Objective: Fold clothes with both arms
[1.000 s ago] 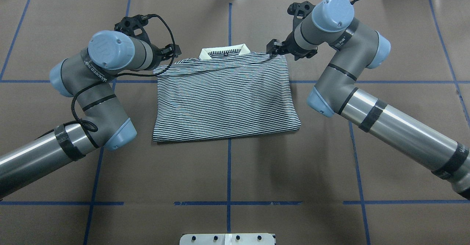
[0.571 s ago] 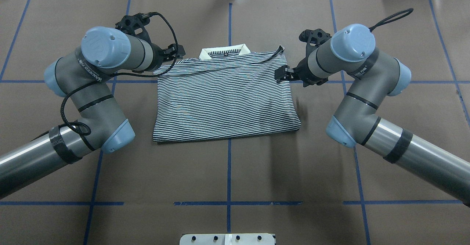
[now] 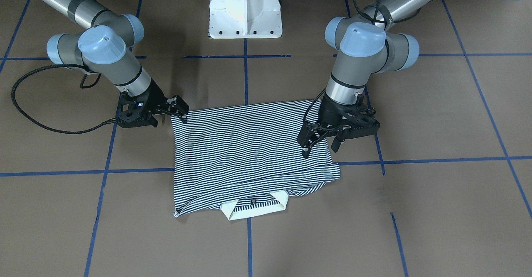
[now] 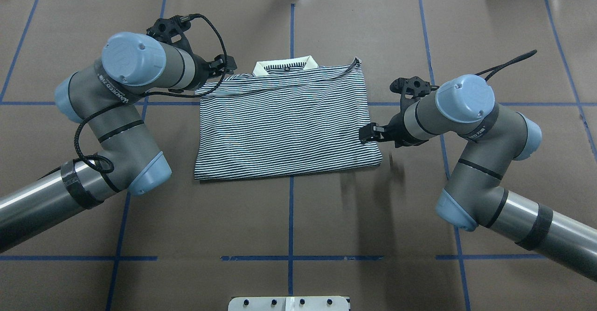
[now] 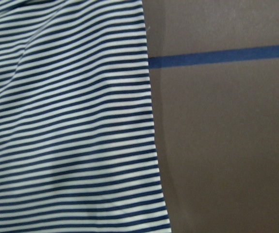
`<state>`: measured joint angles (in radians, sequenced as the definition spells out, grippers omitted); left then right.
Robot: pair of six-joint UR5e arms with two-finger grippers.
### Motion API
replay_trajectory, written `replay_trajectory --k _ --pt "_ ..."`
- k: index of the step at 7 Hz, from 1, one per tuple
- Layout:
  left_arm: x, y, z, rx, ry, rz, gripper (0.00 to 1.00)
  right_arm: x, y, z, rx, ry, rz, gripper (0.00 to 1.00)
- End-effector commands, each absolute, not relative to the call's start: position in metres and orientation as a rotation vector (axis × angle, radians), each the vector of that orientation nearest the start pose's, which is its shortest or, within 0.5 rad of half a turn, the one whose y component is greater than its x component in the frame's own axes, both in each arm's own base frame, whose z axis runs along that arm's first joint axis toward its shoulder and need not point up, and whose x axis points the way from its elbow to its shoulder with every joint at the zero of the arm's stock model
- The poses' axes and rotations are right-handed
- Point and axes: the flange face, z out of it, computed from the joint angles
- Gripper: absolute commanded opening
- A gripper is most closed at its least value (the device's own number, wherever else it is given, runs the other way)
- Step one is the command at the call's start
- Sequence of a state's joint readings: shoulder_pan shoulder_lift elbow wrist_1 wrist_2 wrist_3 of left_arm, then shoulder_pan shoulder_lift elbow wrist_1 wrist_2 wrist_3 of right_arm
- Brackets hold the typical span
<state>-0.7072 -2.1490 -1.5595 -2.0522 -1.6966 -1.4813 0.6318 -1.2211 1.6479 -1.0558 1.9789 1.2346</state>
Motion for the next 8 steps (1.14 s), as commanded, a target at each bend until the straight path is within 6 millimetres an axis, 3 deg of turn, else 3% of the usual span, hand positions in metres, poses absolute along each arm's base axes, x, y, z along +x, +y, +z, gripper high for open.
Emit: replay_trajectory --k 1,3,4,5,6,8 --pt "0.4506 -0.5442 0.2676 0.300 1.028 -0.507 1.00 -0.4699 -0.4363 0.3759 0.079 -0.987 0.054 0.99" --pt "0.4496 -0.5419 0.2700 0.299 1.027 -0.506 1.00 -0.4754 -0.4308 0.3767 0.073 -0.986 0.044 0.92" --pt "0.4495 -0.5418 0.2711 0.298 1.026 -0.506 1.00 -0.4759 -0.4311 0.3748 0.075 -0.989 0.042 0.59" --pt "0.4491 -0.5415 0.2742 0.296 1.021 -0.507 1.00 -0.4757 -0.4310 0.3757 0.075 -0.987 0.042 0.17" --pt "0.4503 -0.5413 0.2768 0.296 1.017 -0.506 1.00 -0.4774 -0.4299 0.3798 0.067 -0.973 0.043 0.00" --pt "0.4495 -0.5407 0.2736 0.297 1.022 -0.506 1.00 -0.4734 -0.4318 0.3775 0.070 -0.975 0.047 0.00"
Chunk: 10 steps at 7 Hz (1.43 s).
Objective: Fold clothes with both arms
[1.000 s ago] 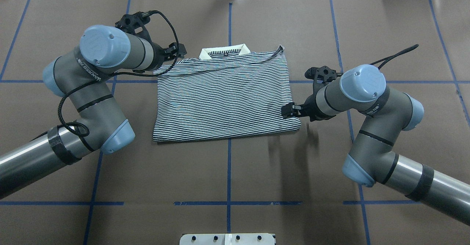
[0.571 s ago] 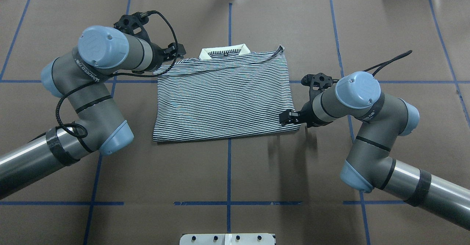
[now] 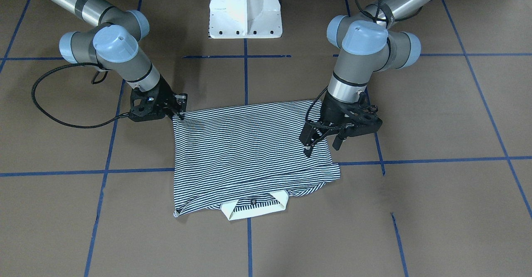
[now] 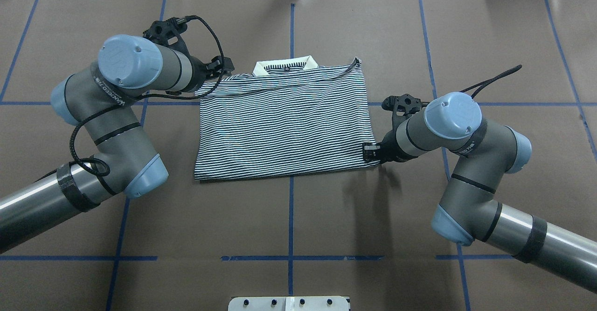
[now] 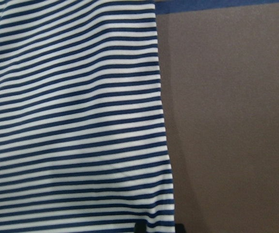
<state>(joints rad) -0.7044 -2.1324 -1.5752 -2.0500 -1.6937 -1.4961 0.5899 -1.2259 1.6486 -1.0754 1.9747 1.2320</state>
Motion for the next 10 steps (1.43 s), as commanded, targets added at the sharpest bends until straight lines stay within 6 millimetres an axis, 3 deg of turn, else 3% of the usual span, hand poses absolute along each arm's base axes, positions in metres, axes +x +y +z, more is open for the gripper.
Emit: replay_trajectory --k 1,3,5,6,8,9,10 --pt "0.447 -0.539 0.270 0.301 1.031 -0.505 1.00 -0.470 -0.432 0.377 0.073 -0.978 0.049 0.00" --pt "0.445 -0.537 0.266 0.306 1.039 -0.504 1.00 -0.436 -0.404 0.392 0.059 -0.973 0.044 0.00" --pt "0.444 -0.534 0.258 0.310 1.054 -0.500 1.00 -0.373 -0.294 0.417 -0.019 -0.940 -0.049 0.00" --pt "0.445 -0.532 0.259 0.308 1.054 -0.497 1.00 -0.363 -0.244 0.418 -0.109 -0.927 -0.060 0.00" --pt "0.444 -0.531 0.255 0.312 1.061 -0.497 1.00 -0.380 -0.170 0.406 -0.254 -0.916 -0.101 0.00" --pt "0.445 -0.530 0.254 0.310 1.063 -0.493 1.00 -0.384 -0.158 0.402 -0.272 -0.923 -0.117 0.99" --pt "0.452 -0.520 0.253 0.287 1.068 -0.473 1.00 -0.384 -0.158 0.390 -0.259 -0.948 -0.120 1.00"
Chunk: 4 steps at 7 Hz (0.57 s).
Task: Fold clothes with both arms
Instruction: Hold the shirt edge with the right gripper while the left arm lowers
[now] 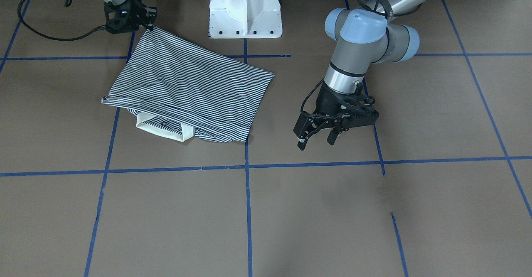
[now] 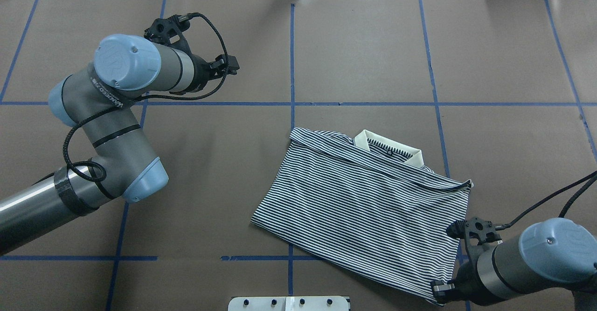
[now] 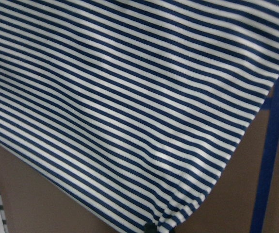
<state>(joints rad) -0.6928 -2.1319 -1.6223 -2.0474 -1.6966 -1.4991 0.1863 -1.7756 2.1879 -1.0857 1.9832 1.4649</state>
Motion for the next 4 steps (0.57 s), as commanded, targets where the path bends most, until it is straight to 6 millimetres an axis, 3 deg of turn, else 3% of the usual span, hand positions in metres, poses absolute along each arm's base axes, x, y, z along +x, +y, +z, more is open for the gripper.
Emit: replay_trajectory --k 1,2,4 --pt "0.472 -0.487 0.243 0.182 1.052 -0.449 1.00 -0.374 -0.181 0.379 -0.221 -0.979 -0.070 1.00" --pt "0.499 -0.428 0.221 0.070 1.029 -0.453 1.00 -0.362 -0.221 0.355 -0.157 -1.042 0.010 1.00" --pt "0.540 -0.342 0.214 -0.078 0.928 -0.498 0.99 -0.339 -0.266 0.319 -0.071 -1.130 0.095 1.00"
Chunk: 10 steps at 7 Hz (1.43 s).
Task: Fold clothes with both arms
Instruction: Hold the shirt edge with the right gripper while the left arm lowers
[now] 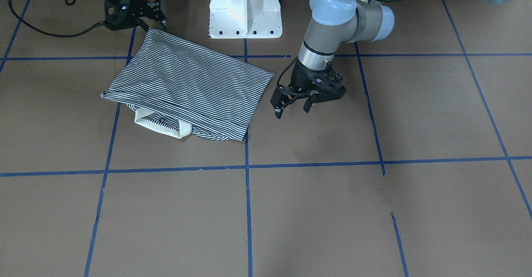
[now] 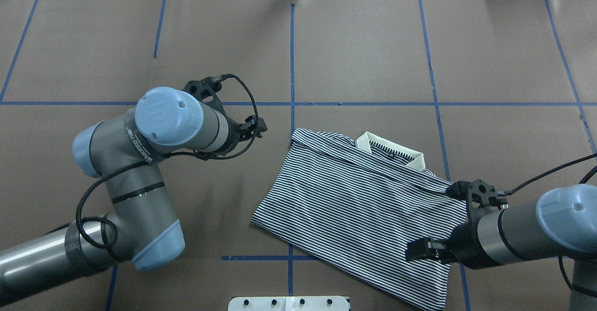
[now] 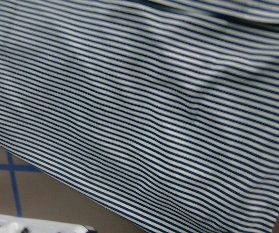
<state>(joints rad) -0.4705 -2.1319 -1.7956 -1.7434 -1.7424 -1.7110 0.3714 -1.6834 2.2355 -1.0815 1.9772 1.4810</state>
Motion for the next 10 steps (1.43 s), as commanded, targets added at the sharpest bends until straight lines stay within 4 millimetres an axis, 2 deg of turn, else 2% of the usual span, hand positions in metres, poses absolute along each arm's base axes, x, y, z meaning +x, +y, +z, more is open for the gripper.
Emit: replay_trajectory --k 1,2,4,8,9,10 --pt "0.568 -0.303 0.223 -0.105 0.902 -0.515 0.98 -0.336 -0.272 0.314 -0.056 -1.141 0.107 1.00" --pt "0.584 -0.286 0.229 -0.125 0.882 -0.529 0.98 -0.335 -0.275 0.315 -0.048 -1.140 0.116 1.00" --pt "0.596 -0.286 0.235 -0.133 0.866 -0.545 0.96 -0.333 -0.277 0.315 -0.045 -1.140 0.122 1.00" --pt "0.602 -0.290 0.240 -0.129 0.872 -0.567 0.88 -0.332 -0.277 0.318 -0.049 -1.133 0.123 1.00" --pt "0.603 -0.290 0.239 -0.129 0.874 -0.567 0.77 -0.331 -0.277 0.319 -0.049 -1.131 0.124 1.00" --pt "0.603 -0.290 0.239 -0.127 0.874 -0.568 0.47 -0.331 -0.277 0.320 -0.051 -1.130 0.124 1.00"
